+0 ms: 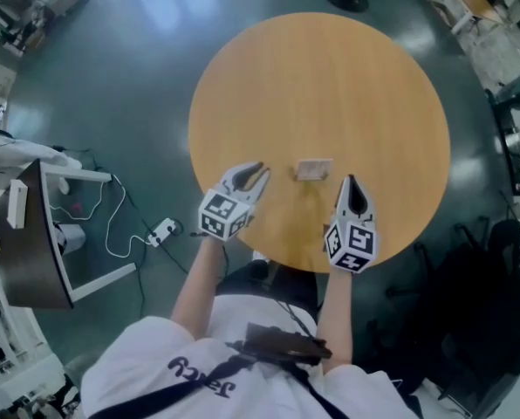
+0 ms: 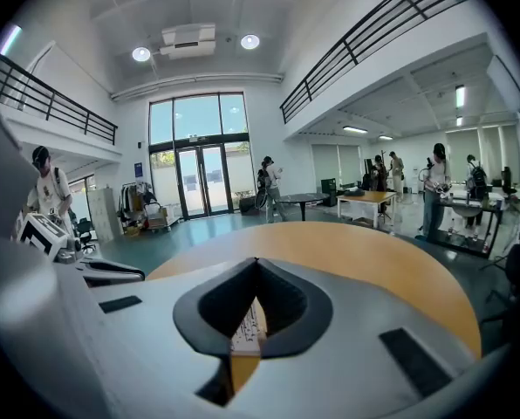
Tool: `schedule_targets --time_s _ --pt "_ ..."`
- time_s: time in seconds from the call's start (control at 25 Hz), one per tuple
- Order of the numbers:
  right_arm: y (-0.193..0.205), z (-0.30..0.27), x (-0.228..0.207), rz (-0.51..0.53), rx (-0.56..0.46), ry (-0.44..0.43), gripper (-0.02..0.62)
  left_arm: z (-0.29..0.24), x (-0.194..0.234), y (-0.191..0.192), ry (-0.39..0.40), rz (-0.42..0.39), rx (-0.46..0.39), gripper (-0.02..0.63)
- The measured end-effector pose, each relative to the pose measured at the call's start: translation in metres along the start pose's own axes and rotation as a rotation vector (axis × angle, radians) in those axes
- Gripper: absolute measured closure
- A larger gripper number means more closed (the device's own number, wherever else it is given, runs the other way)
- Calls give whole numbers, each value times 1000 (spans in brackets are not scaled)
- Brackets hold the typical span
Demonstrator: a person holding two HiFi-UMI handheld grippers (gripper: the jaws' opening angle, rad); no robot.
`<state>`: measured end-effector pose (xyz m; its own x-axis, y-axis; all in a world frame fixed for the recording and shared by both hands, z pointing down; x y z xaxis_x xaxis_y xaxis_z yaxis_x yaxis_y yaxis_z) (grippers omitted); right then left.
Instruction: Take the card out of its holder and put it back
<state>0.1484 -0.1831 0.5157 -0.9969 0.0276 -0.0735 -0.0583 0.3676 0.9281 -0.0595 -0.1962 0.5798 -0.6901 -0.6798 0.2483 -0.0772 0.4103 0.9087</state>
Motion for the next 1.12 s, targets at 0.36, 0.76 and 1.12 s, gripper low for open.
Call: schedule_targets --time_s 0.36,0.76,1.12 --pt "24 7 -2 -25 50 -17 589 -25 -15 -6 181 -104 50 453" --pt "24 11 4 -6 51 -52 590 -63 -30 -22 307 -182 58 448" --pt "27 12 -6 -25 62 -71 589 -88 -47 -22 379 -200 92 448"
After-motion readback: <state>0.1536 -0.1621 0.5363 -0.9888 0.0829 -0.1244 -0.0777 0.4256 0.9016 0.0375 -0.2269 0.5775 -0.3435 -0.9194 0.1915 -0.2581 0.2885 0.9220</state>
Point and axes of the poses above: the fingertips, and each gripper's own axes: z backward along the fingers, x to its left, y out of its underside, the point moved 2 cm from there along z, backward along the fingers, and after that the axes turned 7 degrees about y, right-handed, at the moved point
